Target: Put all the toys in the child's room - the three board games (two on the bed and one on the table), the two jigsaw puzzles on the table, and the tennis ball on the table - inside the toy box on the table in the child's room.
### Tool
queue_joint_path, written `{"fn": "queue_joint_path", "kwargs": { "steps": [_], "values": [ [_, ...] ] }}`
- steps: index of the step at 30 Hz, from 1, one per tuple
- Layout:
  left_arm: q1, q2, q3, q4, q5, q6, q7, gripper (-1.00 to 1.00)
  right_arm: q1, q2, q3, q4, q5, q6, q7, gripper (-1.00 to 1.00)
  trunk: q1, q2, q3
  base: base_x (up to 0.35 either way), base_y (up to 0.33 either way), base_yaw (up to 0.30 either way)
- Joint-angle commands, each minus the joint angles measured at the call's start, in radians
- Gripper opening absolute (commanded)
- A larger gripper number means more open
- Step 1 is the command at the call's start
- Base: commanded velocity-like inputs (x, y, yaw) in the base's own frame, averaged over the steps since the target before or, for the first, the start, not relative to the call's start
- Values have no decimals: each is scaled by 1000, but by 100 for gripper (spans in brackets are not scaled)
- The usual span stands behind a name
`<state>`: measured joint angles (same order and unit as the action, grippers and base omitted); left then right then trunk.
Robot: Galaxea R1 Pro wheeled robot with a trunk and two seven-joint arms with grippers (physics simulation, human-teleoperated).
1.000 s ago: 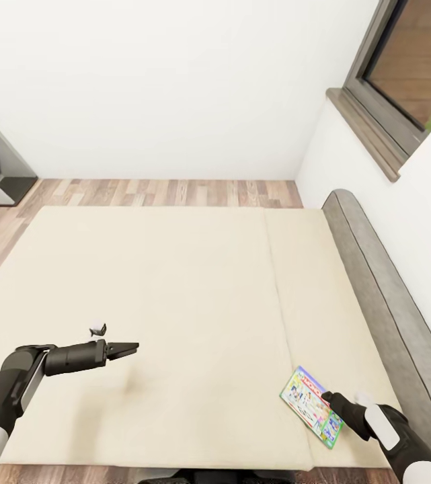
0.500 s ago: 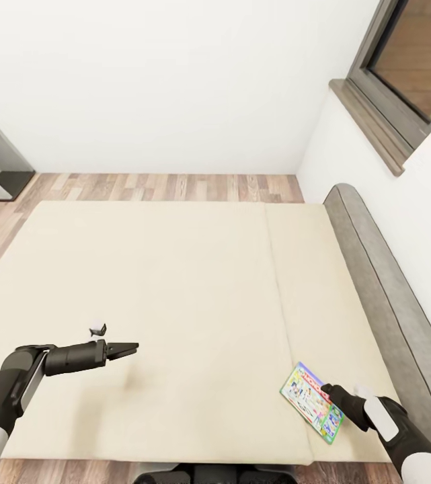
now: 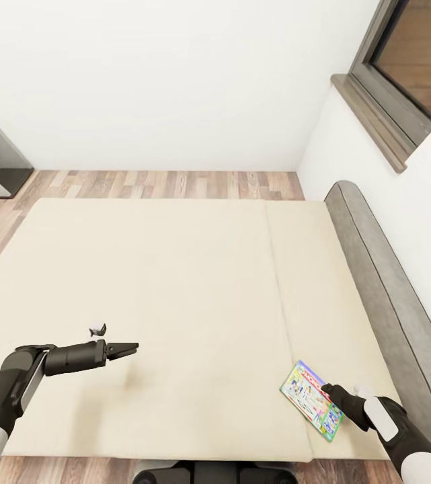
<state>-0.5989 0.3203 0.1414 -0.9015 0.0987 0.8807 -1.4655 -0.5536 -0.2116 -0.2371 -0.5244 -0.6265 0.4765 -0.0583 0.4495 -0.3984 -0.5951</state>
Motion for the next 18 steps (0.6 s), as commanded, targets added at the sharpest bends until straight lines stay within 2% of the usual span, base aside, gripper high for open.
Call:
{"fn": "queue_joint_path", "kwargs": {
  "steps": [1,18],
  "values": [
    [0,0,0,0,1,11,-3,100,0,0,-2,-2,-10,5,-6,100,1,-2,-1,0,0,0],
    [-1,4,6,-1,1,10,-12,100,0,0,-2,-6,-5,6,-5,100,1,-2,-2,0,0,0]
  ]
}}
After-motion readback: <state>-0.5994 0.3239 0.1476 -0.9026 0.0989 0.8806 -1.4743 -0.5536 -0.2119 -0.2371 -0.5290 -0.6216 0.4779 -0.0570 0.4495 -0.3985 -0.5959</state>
